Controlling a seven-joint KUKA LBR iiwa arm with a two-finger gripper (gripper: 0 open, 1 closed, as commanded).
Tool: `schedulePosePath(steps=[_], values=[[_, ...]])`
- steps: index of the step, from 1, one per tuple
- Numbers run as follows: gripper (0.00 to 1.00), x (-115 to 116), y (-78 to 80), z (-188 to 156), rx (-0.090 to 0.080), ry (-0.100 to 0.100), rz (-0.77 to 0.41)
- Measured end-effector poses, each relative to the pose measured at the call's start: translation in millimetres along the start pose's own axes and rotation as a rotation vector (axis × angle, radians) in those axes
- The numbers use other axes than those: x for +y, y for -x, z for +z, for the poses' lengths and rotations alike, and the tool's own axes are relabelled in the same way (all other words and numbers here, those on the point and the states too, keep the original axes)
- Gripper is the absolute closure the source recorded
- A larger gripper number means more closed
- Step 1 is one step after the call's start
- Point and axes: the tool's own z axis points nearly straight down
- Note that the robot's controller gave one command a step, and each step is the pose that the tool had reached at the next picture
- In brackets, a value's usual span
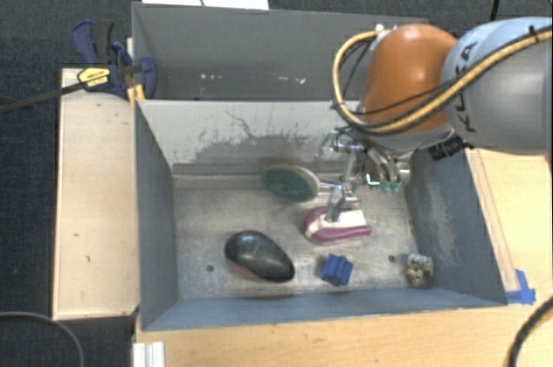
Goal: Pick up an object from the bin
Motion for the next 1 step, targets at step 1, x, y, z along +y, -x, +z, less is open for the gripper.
schedulePosePath(steps=[1], values=[[0.0,-49.1,-11.5,75.1,0.014,0.008,-0.018]])
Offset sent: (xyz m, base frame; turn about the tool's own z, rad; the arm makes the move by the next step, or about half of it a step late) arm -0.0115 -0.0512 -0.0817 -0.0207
